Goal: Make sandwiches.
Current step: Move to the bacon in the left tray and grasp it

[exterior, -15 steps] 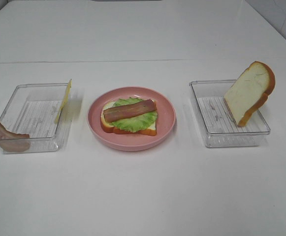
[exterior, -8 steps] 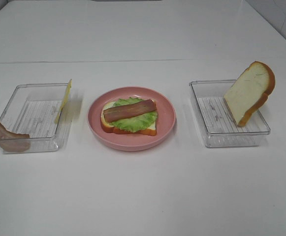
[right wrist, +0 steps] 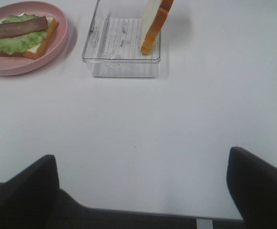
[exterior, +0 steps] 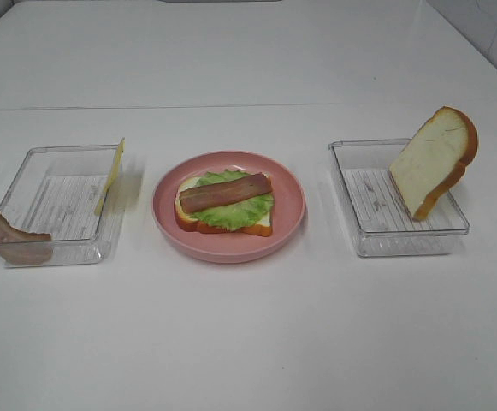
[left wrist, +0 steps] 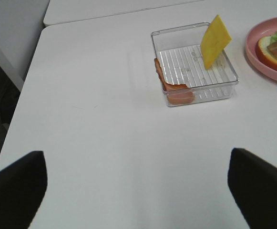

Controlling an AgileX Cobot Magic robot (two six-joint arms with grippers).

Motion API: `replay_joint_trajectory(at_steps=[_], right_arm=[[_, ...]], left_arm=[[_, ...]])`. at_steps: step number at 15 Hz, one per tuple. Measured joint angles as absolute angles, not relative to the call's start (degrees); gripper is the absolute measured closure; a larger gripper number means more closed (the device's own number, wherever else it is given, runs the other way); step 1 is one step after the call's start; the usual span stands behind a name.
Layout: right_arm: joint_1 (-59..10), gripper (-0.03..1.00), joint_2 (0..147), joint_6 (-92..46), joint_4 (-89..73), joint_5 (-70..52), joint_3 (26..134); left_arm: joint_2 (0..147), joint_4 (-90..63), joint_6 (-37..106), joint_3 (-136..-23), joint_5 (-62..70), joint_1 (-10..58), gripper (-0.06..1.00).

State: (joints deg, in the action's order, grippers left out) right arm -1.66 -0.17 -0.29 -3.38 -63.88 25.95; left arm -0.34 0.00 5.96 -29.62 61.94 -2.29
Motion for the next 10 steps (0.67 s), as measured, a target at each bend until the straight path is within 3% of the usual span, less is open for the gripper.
replay_joint_trajectory(at_steps=[6,10], right_arm=[[-1.7,0.05,-0.2,-0.3,-3.6,-63.9,26.0],[-1.7,0.05,-0.2,-0.3,-3.6,-63.9,26.0]], left_arm=[[0.3,2.7,2.2,-29.6,62.0,-2.3,-0.04],[19.5,3.7,-4.2,-36.4,69.2,-2.3,-0.04]])
